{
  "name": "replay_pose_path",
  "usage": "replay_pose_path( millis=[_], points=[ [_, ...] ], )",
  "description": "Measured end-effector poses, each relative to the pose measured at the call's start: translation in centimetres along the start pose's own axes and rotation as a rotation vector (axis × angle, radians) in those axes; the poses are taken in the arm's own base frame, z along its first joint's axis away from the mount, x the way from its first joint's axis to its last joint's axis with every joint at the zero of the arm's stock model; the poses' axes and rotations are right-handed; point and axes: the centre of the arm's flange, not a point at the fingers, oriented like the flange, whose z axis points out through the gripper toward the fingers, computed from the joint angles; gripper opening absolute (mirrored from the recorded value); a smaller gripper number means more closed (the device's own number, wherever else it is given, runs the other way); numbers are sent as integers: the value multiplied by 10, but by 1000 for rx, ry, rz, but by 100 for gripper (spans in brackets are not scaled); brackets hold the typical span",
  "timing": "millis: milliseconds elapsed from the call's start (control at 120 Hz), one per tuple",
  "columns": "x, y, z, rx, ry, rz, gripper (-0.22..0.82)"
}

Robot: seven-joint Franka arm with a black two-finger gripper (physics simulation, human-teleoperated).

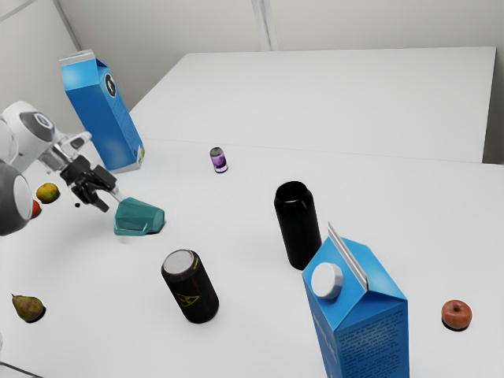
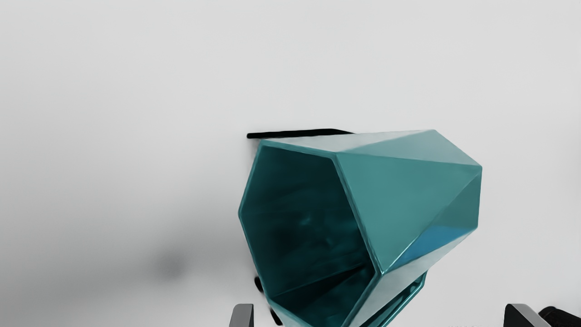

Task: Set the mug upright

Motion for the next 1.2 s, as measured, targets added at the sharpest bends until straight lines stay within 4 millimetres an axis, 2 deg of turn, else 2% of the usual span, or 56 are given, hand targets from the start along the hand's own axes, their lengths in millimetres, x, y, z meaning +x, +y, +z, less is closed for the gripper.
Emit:
replay_pose_path(
  millis=[92, 242, 375, 467, 575, 858, 1083, 1200],
  points=[
    [0, -10, 7, -67, 11, 9, 60],
    [4, -13, 22, -165, 33, 29, 60],
    [8, -7, 33, -218, 43, 51, 60],
    [11, -4, 38, -234, 45, 64, 55],
    [11, -4, 43, -245, 43, 69, 43],
    [13, -2, 45, -265, 60, 84, 1],
    [21, 11, 45, -311, 102, 100, -12],
    [21, 13, 46, -327, 111, 101, -15]
  ],
)
